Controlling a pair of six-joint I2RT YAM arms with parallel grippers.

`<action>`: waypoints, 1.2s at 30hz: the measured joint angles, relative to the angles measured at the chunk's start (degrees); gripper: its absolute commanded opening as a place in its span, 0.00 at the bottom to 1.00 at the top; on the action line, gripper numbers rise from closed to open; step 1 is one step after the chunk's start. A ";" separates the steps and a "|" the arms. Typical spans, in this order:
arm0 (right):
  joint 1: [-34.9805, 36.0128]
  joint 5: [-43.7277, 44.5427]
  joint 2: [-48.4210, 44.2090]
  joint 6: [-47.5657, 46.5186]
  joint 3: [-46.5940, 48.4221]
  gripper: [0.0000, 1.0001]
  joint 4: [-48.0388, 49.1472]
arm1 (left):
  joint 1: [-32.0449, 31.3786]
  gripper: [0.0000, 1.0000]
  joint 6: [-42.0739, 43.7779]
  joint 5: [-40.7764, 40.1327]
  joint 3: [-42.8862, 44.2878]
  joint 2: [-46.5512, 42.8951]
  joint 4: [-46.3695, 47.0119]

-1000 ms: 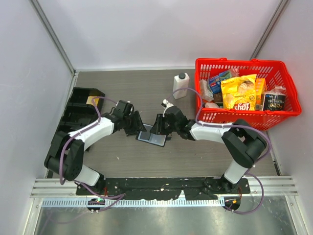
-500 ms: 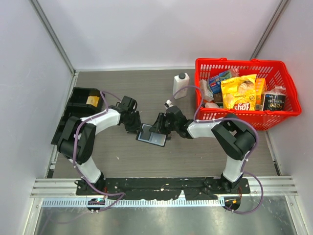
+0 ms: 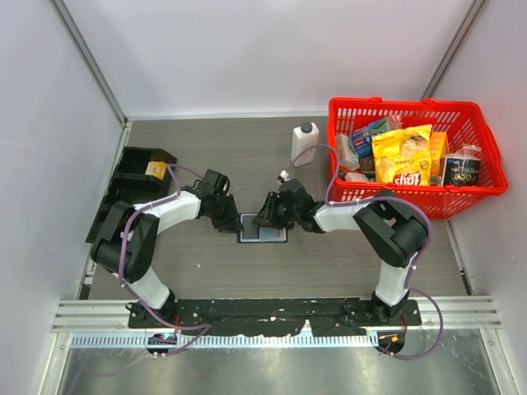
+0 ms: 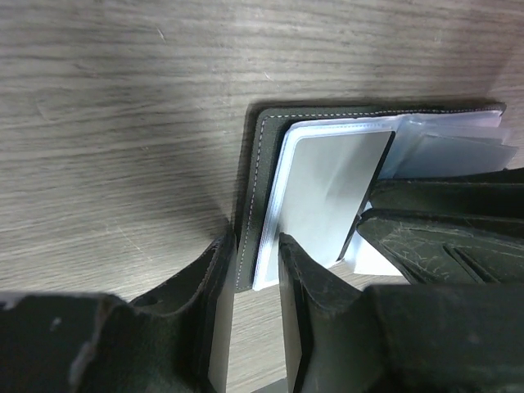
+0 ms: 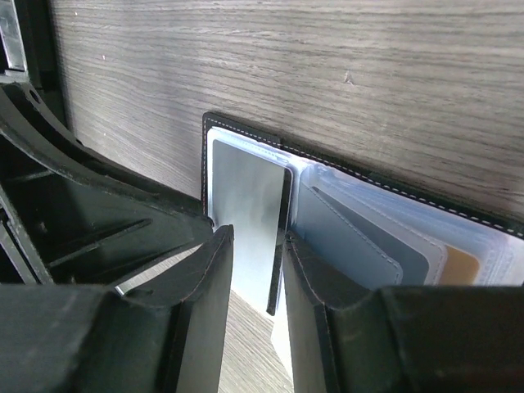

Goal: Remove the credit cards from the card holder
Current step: Remove the credit card from the card holder.

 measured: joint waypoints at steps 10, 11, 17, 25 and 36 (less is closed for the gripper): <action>-0.26 -2.16 0.35 -0.79 0.00 0.35 -0.02 | -1.03 0.25 -1.38 0.31 -0.44 -0.13 0.00; -0.33 -2.34 0.35 -1.11 0.00 0.35 -0.02 | -1.14 0.24 -1.38 0.28 -0.44 -0.13 -0.02; -0.72 -3.87 0.35 -2.16 -1.14 0.26 1.86 | -1.36 0.19 -1.38 0.22 -0.52 -0.13 -0.17; -1.18 -5.99 0.28 -3.02 -3.85 0.20 7.28 | -1.40 0.08 -1.33 -0.20 -0.59 -0.11 -0.90; -1.44 -9.70 0.22 -3.98 -5.51 0.23 15.43 | -1.42 0.00 -1.18 -0.28 -0.59 -0.11 -1.44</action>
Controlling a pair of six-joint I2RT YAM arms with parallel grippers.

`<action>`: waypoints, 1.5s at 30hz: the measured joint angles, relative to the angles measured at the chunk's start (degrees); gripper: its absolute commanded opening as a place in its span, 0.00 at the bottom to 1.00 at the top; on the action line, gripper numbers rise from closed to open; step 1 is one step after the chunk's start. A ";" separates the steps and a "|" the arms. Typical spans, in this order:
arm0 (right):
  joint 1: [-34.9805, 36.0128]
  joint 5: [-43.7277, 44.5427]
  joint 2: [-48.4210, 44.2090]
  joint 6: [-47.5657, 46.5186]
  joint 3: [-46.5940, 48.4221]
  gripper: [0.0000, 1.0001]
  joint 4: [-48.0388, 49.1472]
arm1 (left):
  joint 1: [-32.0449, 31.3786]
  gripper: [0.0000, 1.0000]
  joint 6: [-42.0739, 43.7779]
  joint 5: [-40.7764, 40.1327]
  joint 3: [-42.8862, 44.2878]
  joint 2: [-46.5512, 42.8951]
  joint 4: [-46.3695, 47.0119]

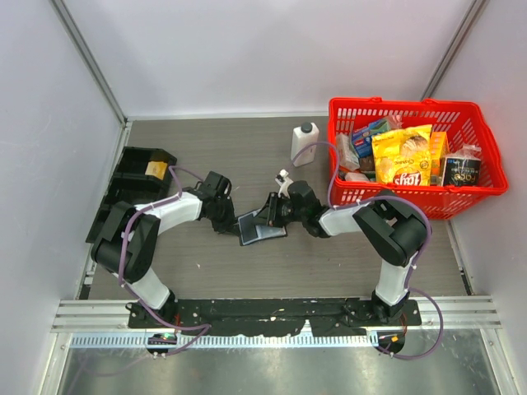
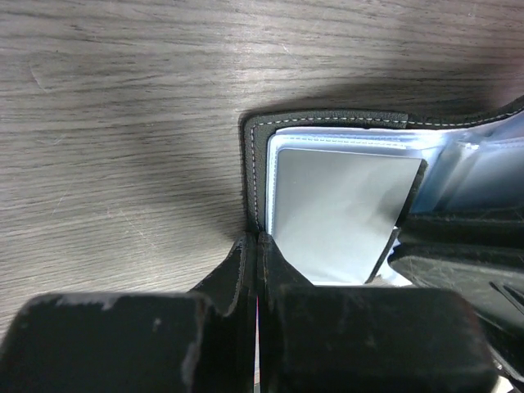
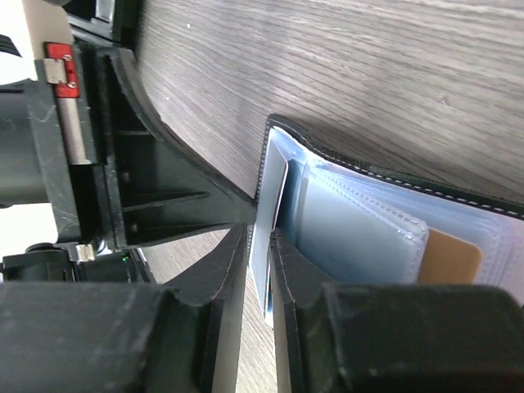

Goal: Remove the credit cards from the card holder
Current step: Remove the credit card from the card holder.

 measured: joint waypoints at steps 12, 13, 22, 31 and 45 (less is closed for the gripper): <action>0.90 1.27 0.02 -3.69 2.36 0.01 -3.10 | -0.20 0.00 0.04 -0.37 0.02 0.00 -0.11; 0.90 1.51 0.02 -3.80 2.34 0.01 -3.30 | -0.20 0.00 0.02 -0.37 0.02 0.00 -0.13; 0.00 2.54 -0.28 -4.31 -0.50 0.01 -4.00 | -0.26 0.00 0.04 -0.37 0.02 -0.07 -0.13; -0.31 1.18 -0.31 -4.33 -1.84 0.01 -5.01 | -1.29 0.23 -0.22 0.07 -1.11 -3.17 0.28; -0.26 0.09 -0.33 -4.17 -1.88 0.01 -5.18 | -1.75 0.35 -0.35 0.20 1.01 -5.49 1.38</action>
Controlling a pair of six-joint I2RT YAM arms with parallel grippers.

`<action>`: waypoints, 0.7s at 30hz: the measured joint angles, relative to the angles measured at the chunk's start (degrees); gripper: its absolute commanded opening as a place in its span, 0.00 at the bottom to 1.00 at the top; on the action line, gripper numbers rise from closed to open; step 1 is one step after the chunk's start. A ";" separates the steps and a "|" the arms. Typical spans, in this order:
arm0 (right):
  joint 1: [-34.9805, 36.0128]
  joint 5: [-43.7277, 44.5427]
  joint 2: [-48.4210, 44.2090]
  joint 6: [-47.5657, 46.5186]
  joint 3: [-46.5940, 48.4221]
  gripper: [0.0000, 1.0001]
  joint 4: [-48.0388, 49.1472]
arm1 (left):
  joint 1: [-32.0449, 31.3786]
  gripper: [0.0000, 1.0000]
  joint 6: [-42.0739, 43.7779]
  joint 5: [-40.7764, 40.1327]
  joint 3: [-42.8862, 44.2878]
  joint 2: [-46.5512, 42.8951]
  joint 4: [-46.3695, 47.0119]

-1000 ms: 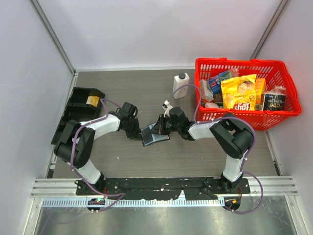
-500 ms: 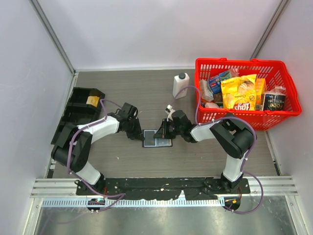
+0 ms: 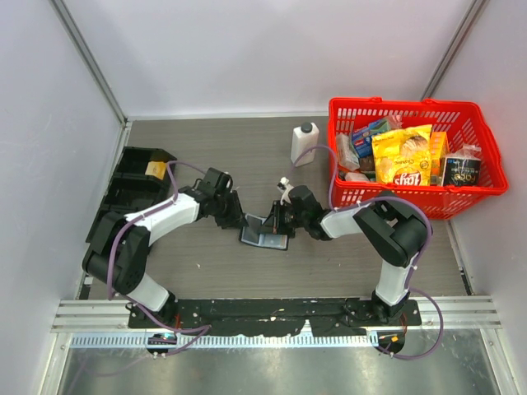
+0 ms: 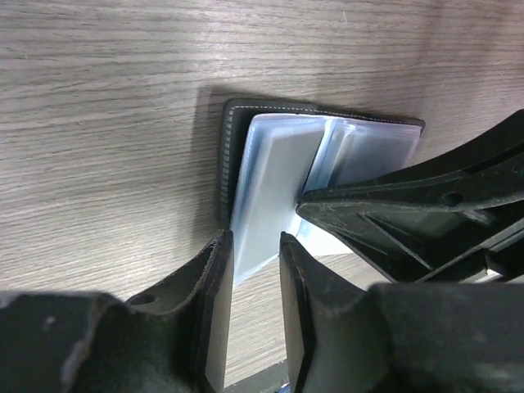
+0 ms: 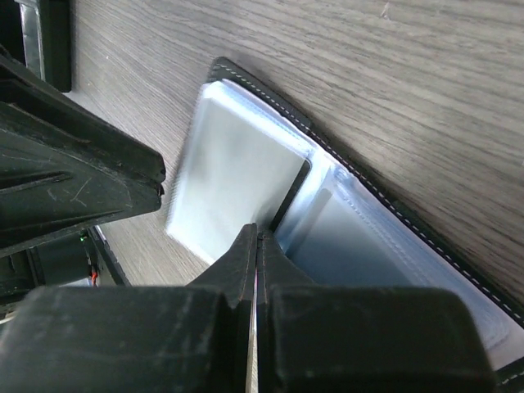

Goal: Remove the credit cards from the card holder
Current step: Remove the credit card from the card holder.

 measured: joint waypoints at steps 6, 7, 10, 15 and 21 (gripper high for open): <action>0.00 -0.39 -1.11 0.26 -0.09 0.06 -0.70 | -0.22 0.62 0.07 -2.99 -0.02 -0.02 -0.57; 0.00 -0.33 -1.38 0.26 -0.09 0.08 -0.94 | -0.24 0.62 0.04 -3.80 -0.02 -0.15 -0.87; 0.00 0.31 -2.99 0.26 -0.26 0.14 -2.51 | -0.24 0.59 0.17 -6.08 -0.02 -1.11 -2.01; -0.02 2.69 -6.27 -0.92 -0.35 0.15 -5.90 | -0.24 0.47 0.31 -5.81 0.50 -1.84 -1.95; -1.14 6.78 -7.23 -1.75 -0.83 0.24 -10.91 | -0.39 0.46 0.15 -2.54 2.93 0.42 -0.37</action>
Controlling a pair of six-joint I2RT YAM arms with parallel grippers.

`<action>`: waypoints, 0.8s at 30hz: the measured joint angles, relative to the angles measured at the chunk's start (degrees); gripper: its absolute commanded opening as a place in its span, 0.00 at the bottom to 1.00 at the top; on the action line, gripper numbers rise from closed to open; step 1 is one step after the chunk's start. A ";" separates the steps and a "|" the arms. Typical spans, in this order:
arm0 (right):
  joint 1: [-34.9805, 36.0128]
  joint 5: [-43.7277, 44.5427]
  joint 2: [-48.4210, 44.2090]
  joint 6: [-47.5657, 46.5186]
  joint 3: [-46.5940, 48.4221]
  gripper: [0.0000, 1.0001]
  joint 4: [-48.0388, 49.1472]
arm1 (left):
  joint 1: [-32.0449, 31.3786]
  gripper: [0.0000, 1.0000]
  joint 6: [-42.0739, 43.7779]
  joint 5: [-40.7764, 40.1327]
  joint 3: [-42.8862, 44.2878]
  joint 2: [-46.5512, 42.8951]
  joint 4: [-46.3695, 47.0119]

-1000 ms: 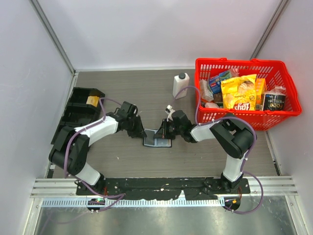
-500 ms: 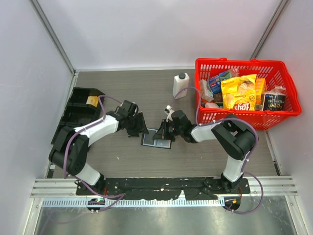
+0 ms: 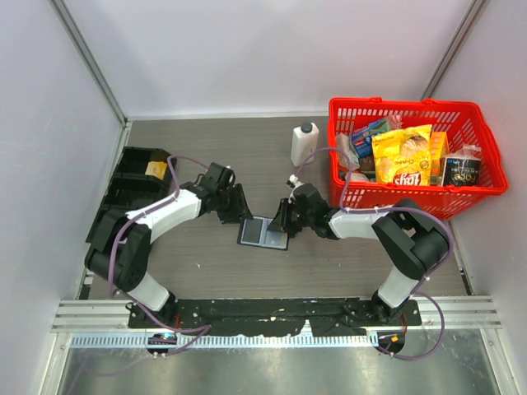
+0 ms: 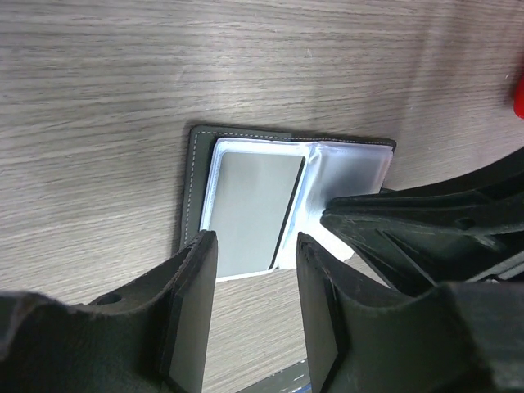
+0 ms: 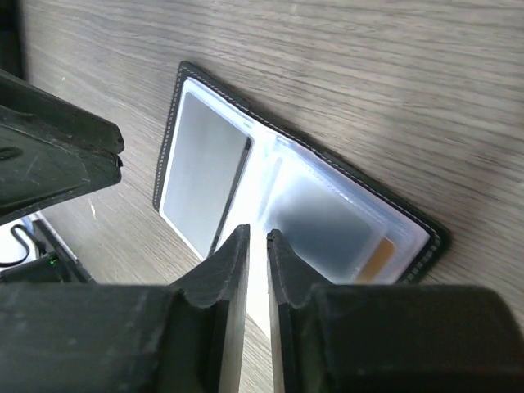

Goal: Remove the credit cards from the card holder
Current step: Remove the credit card from the card holder.

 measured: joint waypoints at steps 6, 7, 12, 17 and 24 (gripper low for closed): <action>-0.26 4.09 -3.78 -0.63 -0.02 0.41 -4.85 | -0.35 0.46 0.24 1.99 0.66 3.48 0.42; -0.26 4.28 -4.22 -0.63 -0.02 0.41 -5.29 | -0.35 0.46 0.24 2.10 0.66 3.74 0.39; -0.17 4.09 -5.01 0.22 -0.02 0.42 -4.59 | -0.35 0.40 0.52 2.43 0.98 4.52 0.39; 0.20 1.55 -3.80 4.07 0.02 0.43 1.92 | -0.35 0.29 0.98 2.25 1.16 6.01 0.33; 1.66 -0.48 1.03 8.37 0.02 0.55 9.03 | -0.35 0.22 1.99 1.44 1.16 6.62 -0.07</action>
